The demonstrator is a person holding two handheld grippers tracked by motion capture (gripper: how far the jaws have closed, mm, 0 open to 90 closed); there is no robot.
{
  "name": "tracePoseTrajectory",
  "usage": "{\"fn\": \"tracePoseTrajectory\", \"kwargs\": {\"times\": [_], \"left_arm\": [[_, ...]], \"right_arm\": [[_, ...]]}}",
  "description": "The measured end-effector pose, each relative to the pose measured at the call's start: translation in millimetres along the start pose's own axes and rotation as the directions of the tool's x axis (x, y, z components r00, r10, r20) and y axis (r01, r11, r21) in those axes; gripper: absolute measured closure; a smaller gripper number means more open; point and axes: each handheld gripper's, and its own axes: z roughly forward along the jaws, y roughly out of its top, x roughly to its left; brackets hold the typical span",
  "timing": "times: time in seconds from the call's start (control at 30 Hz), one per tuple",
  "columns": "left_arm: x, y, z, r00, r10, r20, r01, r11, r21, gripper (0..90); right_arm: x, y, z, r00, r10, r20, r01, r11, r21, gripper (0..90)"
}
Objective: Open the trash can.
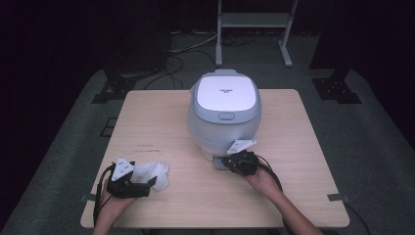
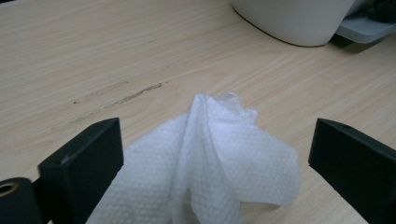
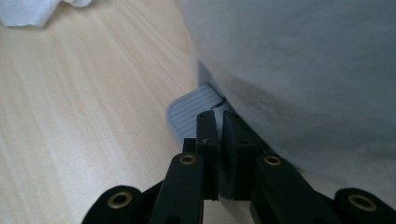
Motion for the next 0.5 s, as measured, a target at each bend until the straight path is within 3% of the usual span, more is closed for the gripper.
{"fn": "tracePoseTrajectory", "kwargs": {"times": [0.27, 0.5], "left_arm": [[-0.1, -0.7, 2.7, 1.0000, -0.002, 0.006, 0.002, 0.9992, 0.041, 4.5], [1.8, 1.3, 0.6, 0.9998, -0.021, -0.001, 0.021, 0.9979, 0.061, 9.1]], "right_arm": [[-2.2, -5.2, 2.0, 0.9995, 0.033, 0.001, -0.033, 0.999, -0.029, 83.3], [1.4, -8.1, 3.3, 0.9999, 0.001, 0.014, 0.000, 0.999, -0.036, 86.5]]}}
